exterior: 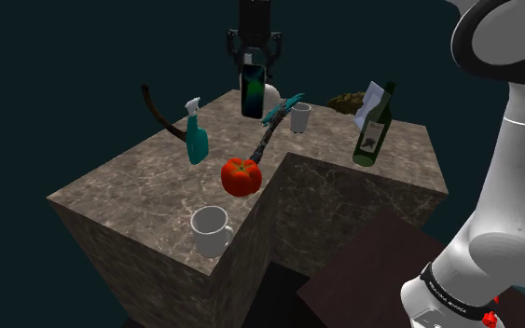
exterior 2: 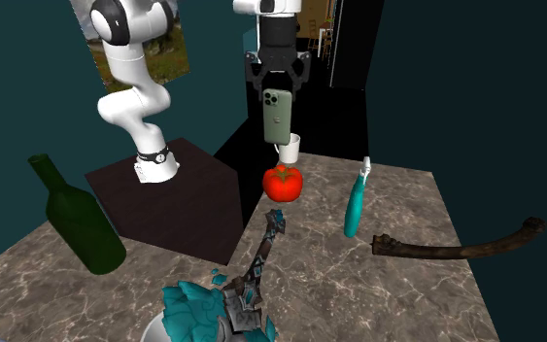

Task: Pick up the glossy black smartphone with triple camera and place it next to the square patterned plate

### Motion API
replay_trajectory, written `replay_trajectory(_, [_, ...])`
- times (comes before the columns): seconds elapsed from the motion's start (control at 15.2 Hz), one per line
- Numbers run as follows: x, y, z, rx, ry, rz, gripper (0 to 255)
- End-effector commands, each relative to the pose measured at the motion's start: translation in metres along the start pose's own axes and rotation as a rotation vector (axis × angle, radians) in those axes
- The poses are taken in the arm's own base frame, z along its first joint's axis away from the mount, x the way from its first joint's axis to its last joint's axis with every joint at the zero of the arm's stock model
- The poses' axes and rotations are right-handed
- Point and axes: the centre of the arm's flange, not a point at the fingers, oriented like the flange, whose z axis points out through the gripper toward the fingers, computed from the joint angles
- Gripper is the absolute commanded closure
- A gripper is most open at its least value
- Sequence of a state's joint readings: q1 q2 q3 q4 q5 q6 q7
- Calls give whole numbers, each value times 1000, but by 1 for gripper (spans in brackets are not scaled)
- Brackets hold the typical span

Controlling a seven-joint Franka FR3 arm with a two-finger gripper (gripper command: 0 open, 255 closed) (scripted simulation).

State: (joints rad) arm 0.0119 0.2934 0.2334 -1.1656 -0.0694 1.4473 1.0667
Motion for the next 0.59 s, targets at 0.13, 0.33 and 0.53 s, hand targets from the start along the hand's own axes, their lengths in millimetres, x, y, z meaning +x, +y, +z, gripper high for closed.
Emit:
replay_trajectory(0.13, [-1,0,-21,0,0,0,255])
replay_trajectory(0.33, [-1,0,-37,0,0,0,255])
replay_trajectory(0.53, [-1,0,-48,0,0,0,255])
